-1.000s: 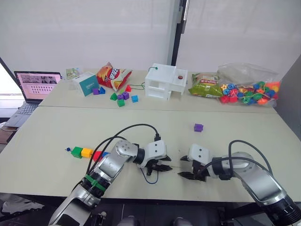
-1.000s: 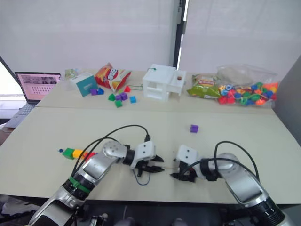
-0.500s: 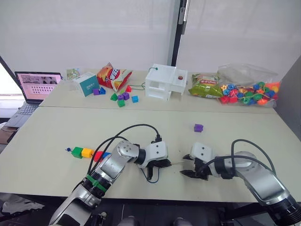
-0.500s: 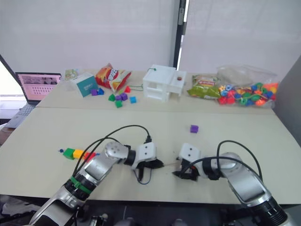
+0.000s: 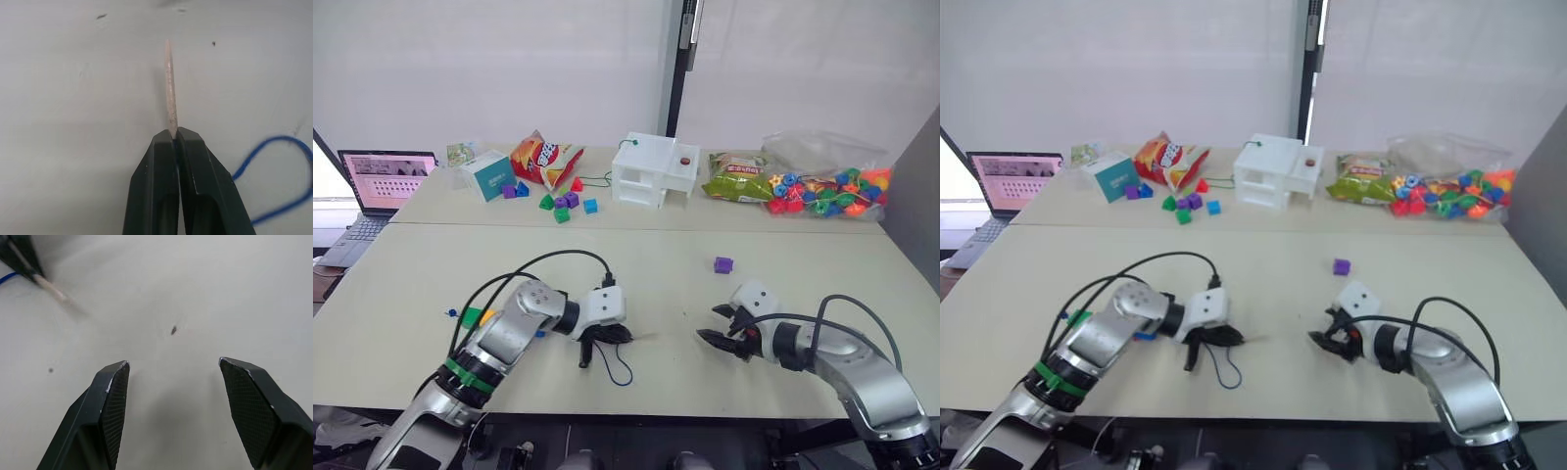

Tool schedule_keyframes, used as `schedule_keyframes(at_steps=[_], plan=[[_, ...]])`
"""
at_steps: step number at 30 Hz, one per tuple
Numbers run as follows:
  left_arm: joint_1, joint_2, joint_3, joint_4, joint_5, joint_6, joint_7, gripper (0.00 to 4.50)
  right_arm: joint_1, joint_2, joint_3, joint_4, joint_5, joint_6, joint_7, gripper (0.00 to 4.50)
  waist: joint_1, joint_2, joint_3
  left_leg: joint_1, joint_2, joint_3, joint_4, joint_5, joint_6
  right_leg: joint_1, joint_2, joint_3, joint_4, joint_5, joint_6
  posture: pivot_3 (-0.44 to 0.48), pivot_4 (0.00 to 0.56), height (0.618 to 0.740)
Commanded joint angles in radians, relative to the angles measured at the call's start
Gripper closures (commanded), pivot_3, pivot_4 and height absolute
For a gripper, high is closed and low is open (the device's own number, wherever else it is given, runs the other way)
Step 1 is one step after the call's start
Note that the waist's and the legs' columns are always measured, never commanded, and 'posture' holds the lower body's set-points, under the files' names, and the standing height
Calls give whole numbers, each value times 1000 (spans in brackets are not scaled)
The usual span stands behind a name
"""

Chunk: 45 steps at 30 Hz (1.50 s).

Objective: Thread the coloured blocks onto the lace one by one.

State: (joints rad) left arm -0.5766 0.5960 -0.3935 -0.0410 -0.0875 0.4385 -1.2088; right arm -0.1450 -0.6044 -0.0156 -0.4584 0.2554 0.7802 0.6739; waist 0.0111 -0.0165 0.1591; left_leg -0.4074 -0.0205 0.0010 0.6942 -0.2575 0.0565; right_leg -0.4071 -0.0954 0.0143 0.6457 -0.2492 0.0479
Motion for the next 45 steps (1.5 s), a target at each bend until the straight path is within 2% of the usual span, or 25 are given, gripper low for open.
schedule_keyframes(at_steps=[1,6,10,15,20,24,26,33,36,39,42,45], plan=[[-1,31,46,-77,-62,58,-31,4473,19,108,-28,-65,-49,21,-193,1400,2,0,0,0,0,0,0,0,0,0,0,0,0,0,0,0,150,740],[6,64,43,-93,-73,98,-38,4473,-8,335,-11,6,-202,-52,-519,1400,-1,0,0,0,-2,0,-1,0,-1,-2,0,1,2,0,0,0,150,740],[2,67,27,-104,-76,141,-36,4473,-46,469,-28,94,-252,-129,-669,1400,-4,0,0,-1,-2,0,-1,1,-2,-4,0,1,2,0,0,0,150,740],[11,60,9,-120,-75,158,-23,4473,-109,501,-19,258,-282,-238,-713,1400,-8,0,0,-1,-3,1,-1,1,-2,-5,0,2,2,0,0,0,150,740],[20,56,-1,-132,-73,157,-7,4473,-226,505,-60,477,-272,-342,-746,1400,-23,0,0,-1,-2,1,-3,1,-2,-6,1,2,3,0,0,0,150,740],[22,54,-1,-134,-73,158,4,4473,-289,509,-78,582,-260,-398,-750,1400,-25,1,0,-1,-2,1,-4,2,-3,-7,1,2,3,0,0,0,150,740],[23,53,1,-134,-70,159,18,4473,-361,501,-90,709,-279,-435,-791,1400,-30,1,0,-1,-2,2,-5,2,-3,-7,1,3,3,0,0,0,150,740],[29,59,-1,-137,-71,157,30,4473,-479,518,-112,921,-229,-582,-741,1400,-35,1,0,-2,-2,3,-11,4,-6,-12,1,6,6,0,-1,0,150,740],[30,61,-5,-137,-68,154,30,4500,-497,526,-123,972,-224,-603,-762,2192,-43,1,0,-2,-2,4,-12,5,-7,-14,1,7,10,0,-1,0,150,740],[27,59,-5,-131,-68,151,32,4500,-487,533,-131,969,-217,-626,-768,3246,-44,1,0,-2,-2,4,-13,5,-8,-14,1,7,10,0,-1,0,150,740],[28,58,-6,-130,-67,149,33,4500,-463,539,-123,926,-215,-635,-755,3300,-45,1,0,-2,-2,4,-13,5,-8,-14,1,7,10,0,-1,0,150,740],[30,56,-10,-129,-65,145,34,4500,-380,549,-110,773,-213,-585,-749,3300,-44,1,0,-3,-2,4,-13,5,-7,-14,1,7,10,0,-1,0,150,740]])
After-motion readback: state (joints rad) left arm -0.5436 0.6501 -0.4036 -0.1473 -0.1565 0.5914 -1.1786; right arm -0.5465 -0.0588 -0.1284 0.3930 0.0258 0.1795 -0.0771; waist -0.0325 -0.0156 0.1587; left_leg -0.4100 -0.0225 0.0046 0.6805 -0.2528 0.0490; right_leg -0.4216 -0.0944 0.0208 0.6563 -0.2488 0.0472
